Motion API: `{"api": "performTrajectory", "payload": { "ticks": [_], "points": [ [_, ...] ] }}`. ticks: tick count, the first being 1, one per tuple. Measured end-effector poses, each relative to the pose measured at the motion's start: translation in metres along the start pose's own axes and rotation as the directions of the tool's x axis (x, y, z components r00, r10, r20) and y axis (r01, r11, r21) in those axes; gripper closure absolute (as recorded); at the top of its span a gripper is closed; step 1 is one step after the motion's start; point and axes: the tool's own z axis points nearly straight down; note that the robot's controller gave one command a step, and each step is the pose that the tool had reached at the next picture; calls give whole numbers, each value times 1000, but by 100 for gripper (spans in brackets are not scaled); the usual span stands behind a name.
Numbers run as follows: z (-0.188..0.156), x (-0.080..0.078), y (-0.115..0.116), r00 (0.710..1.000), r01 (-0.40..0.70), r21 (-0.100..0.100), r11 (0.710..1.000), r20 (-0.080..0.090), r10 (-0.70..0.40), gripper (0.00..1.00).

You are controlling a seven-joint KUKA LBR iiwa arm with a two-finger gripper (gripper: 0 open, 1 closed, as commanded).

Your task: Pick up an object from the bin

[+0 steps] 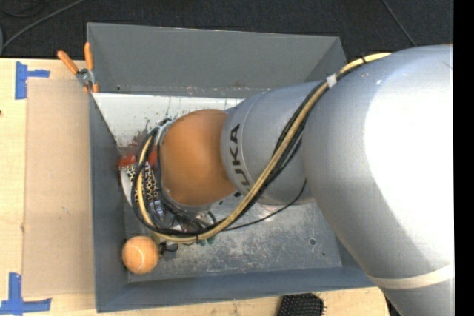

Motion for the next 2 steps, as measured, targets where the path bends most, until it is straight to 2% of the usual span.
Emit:
{"api": "performTrajectory", "payload": {
  "ticks": [1, 2],
  "points": [
    [0, -2, 7, 999, 32, 3, 999, -3, -32, 100],
    [0, -12, 0, 999, 47, 0, 999, 0, -47, 100]
  ]
}}
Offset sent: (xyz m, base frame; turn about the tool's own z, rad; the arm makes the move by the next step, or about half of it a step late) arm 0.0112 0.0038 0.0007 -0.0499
